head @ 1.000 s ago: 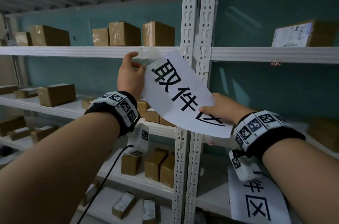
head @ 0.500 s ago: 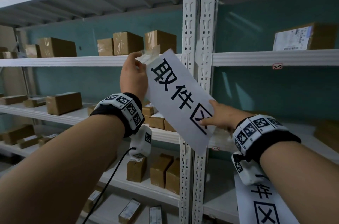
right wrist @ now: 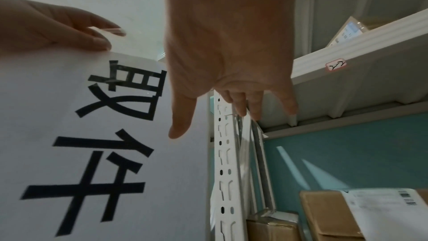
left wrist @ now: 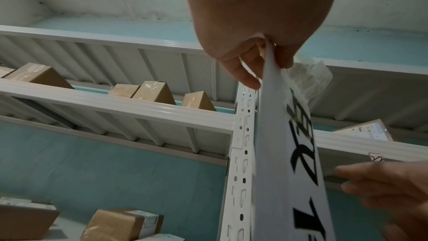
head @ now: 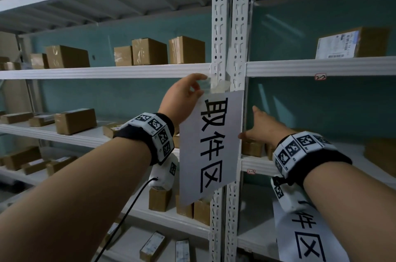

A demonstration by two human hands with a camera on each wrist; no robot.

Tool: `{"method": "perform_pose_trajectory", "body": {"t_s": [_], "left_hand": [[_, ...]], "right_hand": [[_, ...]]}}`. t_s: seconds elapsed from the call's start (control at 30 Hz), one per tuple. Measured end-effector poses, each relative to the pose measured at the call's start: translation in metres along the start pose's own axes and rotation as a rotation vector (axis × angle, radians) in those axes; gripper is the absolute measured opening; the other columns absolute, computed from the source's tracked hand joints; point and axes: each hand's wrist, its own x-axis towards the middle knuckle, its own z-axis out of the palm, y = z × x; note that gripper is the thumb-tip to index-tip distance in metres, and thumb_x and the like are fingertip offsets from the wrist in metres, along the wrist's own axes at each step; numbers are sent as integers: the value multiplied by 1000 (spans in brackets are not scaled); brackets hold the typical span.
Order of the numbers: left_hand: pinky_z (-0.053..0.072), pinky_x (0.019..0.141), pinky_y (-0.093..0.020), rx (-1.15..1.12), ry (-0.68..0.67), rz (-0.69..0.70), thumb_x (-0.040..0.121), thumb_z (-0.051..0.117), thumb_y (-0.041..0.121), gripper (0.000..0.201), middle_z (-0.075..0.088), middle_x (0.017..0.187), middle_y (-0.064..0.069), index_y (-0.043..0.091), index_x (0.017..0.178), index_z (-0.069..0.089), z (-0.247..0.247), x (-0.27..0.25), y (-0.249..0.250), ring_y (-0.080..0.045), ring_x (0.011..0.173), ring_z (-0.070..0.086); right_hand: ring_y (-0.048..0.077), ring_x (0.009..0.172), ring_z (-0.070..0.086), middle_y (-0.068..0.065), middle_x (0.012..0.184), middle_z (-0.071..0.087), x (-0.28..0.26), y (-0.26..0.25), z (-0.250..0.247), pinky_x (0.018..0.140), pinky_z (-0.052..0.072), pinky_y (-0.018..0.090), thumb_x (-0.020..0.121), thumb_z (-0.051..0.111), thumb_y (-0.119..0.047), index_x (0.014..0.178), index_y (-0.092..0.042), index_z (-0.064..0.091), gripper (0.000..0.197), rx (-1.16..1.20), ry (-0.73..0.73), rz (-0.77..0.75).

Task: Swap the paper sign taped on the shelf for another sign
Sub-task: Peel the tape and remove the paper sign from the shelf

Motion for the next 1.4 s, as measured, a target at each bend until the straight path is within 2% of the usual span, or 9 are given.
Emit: {"method": "perform_pose_trajectory", "body": {"t_s": [0.2,0.4,0.53,0.67,0.83,0.97,1.13,1.27,1.4], "left_hand": [[42,68,-11,-60,17,-4,92,55,17,27,57,97,9,25,118,58,0,1,15,-14,84,62],[51,76,-25,-205,105,-83,91,56,18,24,54,90,11,24,114,58,6,1,27,-15,82,59],[52,77,-29,-338,121,-157,92,55,20,19,52,86,16,23,111,58,14,-2,33,-14,81,57],[45,71,-17,-368,85,-155,92,55,19,20,52,85,15,23,112,57,25,-5,41,-3,75,53],[51,83,-33,-373,73,-195,92,54,19,23,56,94,4,22,114,54,40,1,35,-14,83,56],[49,80,-30,-336,-22,-264,90,58,21,40,55,88,8,27,127,46,61,4,22,-11,84,55],[50,72,-22,-366,-124,-273,85,66,22,55,59,93,10,31,133,40,94,15,16,2,81,55],[50,84,-28,-354,-195,-222,85,64,19,58,60,101,9,31,135,38,124,30,16,-12,93,59],[51,72,-19,-341,-259,-209,87,61,11,68,52,116,8,31,143,28,160,40,15,-7,86,60]], "right_hand": [[27,132,42,11,148,39,-13,20,-13,101,38,33,80,72,-35,145,-10,30,81,91,-81,13],[17,93,53,8,117,63,-19,47,-25,77,39,25,85,67,-26,108,-12,61,28,203,-56,-50],[24,113,53,11,132,53,-18,65,-28,92,41,31,84,68,-28,130,-9,47,55,309,27,16],[26,128,47,12,144,44,-16,76,-28,104,35,34,82,70,-27,144,-9,31,75,447,-53,24],[23,99,66,4,110,69,-12,86,-23,94,50,43,82,68,-30,114,-13,61,37,640,-40,-16],[19,73,62,2,80,66,-4,99,-25,69,48,28,89,58,-20,76,-18,63,15,598,76,15],[24,80,62,8,86,66,21,122,-30,80,51,35,91,56,-18,83,-10,64,14,572,110,96],[31,90,64,15,97,67,37,140,-29,88,51,42,91,54,-19,93,-4,64,19,507,158,180],[35,96,64,17,104,67,50,156,-30,92,50,48,91,51,-16,104,-2,64,23,431,161,259]]}}
